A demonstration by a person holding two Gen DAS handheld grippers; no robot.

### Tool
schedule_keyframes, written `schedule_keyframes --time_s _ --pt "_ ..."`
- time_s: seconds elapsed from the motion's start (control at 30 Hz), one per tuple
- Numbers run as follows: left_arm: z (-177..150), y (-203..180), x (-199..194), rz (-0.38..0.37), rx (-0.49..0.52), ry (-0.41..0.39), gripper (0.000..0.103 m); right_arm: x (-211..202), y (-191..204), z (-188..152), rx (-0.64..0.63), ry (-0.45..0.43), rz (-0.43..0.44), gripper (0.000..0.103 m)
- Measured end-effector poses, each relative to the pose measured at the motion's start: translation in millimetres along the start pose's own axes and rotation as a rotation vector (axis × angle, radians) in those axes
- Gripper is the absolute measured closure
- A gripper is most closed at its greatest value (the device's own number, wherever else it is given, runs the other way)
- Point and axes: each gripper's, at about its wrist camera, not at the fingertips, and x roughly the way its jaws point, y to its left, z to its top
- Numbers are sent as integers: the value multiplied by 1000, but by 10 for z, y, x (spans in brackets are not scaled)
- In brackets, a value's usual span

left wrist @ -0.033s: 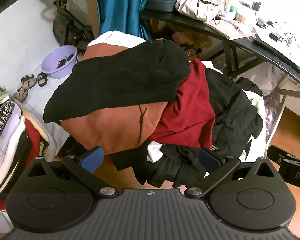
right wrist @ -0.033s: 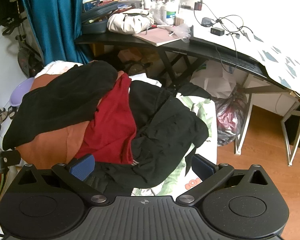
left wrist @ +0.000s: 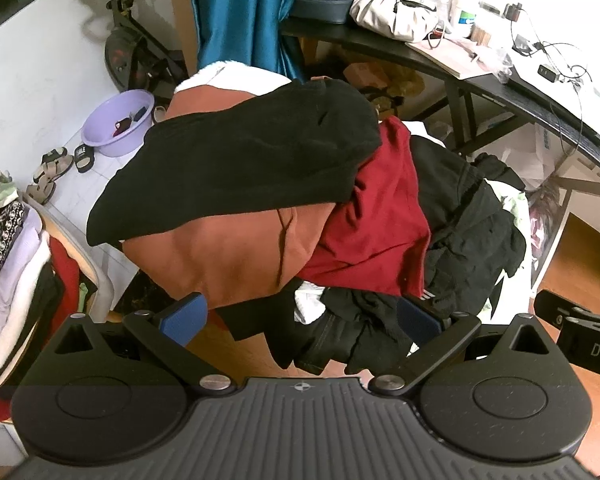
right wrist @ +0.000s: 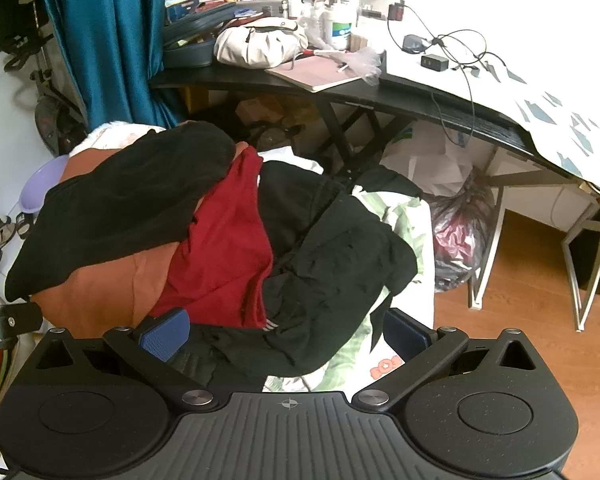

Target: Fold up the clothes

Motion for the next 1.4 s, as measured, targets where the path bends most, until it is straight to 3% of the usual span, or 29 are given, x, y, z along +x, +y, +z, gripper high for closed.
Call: schedule_keyframes --time_s 1.13,1.4 --pt "65 -163 91 -5 25 37 0 168 -97 37 32 31 36 1" --pt "91 -231 89 -42 -4 43 0 253 -185 99 37 33 63 1"
